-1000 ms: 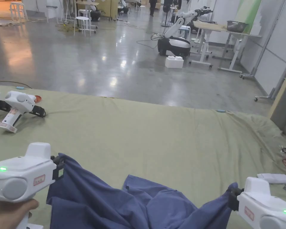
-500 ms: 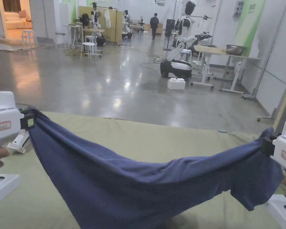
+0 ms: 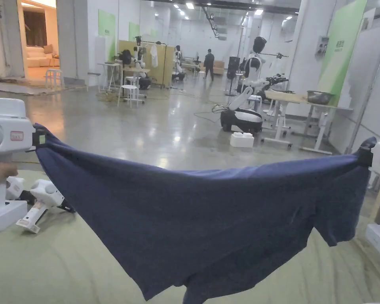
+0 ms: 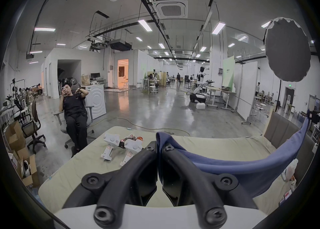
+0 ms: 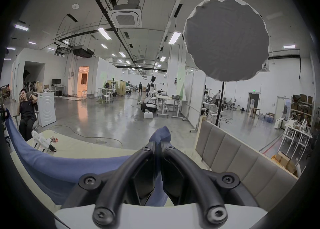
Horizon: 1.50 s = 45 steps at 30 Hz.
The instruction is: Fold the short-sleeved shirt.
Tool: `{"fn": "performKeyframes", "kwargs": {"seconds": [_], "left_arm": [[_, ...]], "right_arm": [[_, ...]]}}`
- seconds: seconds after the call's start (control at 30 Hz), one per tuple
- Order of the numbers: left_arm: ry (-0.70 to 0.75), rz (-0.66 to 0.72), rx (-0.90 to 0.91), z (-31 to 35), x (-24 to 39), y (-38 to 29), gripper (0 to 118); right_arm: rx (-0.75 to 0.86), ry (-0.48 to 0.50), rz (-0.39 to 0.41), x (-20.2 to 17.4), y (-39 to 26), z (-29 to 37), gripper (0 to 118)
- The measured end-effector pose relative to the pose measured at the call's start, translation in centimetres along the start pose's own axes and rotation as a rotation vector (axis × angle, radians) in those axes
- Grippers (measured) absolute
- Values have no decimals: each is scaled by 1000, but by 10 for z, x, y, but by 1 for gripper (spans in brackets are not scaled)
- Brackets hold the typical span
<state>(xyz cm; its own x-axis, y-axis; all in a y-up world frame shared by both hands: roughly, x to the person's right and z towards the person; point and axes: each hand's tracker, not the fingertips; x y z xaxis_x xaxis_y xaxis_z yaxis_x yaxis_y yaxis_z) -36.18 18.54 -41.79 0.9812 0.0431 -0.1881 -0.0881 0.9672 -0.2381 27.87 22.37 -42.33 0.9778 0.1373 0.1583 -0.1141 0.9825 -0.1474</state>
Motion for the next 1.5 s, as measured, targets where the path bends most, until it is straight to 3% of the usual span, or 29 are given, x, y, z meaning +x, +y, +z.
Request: {"fn": "performKeyframes", "kwargs": {"seconds": [0.27, 0.33, 0.4, 0.47, 0.53, 0.6, 0.63, 0.73, 0.8, 0.87, 0.9, 1.03, 1.2, 1.27, 1.33, 1.37, 1.47, 1.5], "left_arm": [[-14, 12, -2, -2, 6, -19, 1], [-26, 14, -21, 0, 6, -42, 1], [-37, 12, -32, 4, 6, -69, 1], [-44, 22, -45, 12, 8, -101, 1], [-57, 68, -77, 17, 2, -137, 1], [-49, 73, -110, 28, 1, -172, 1], [-47, 64, -146, 35, 0, -191, 1], [-41, 100, -209, 57, -7, -237, 1], [-34, 101, -235, 74, -8, -265, 1], [-24, 98, -271, 89, -10, -293, 1], [-30, 98, -309, 96, -12, -306, 1], [-18, 92, -377, 122, -13, -338, 1], [-6, 117, -452, 132, -26, -363, 1], [-1, 118, -463, 134, -30, -367, 6], [15, 120, -464, 138, -30, -366, 18], [22, 118, -460, 140, -31, -365, 31], [114, 54, -433, 147, -24, -351, 63], [132, 25, -421, 148, -21, -346, 65]], "right_arm": [[-7, -9, -2, 6, -16, -5, 3], [-25, -5, -3, 7, -31, -3, 3], [-69, -4, -61, 10, -56, 1, 3], [-89, -3, -44, 7, -35, -3, 3], [-146, -89, -20, 14, -74, 6, 3], [-199, -72, -45, 17, -80, 9, 3], [-232, -42, -17, 16, -149, 31, 3], [-278, -48, 1, 12, -203, 53, 3], [-336, 9, -53, 21, -240, 62, 3], [-376, 25, -53, 23, -266, 70, 3], [-359, -34, -16, 22, -271, 94, 3], [-426, -21, 47, 10, -309, 127, 3], [-490, -34, 18, 5, -347, 148, 4], [-505, -45, 9, 1, -356, 153, 5], [-503, -59, -3, 2, -362, 155, 6], [-502, -61, -4, 0, -361, 158, 17], [-443, -63, 8, -6, -354, 167, 82], [-423, -52, 9, -10, -349, 170, 86]]}}
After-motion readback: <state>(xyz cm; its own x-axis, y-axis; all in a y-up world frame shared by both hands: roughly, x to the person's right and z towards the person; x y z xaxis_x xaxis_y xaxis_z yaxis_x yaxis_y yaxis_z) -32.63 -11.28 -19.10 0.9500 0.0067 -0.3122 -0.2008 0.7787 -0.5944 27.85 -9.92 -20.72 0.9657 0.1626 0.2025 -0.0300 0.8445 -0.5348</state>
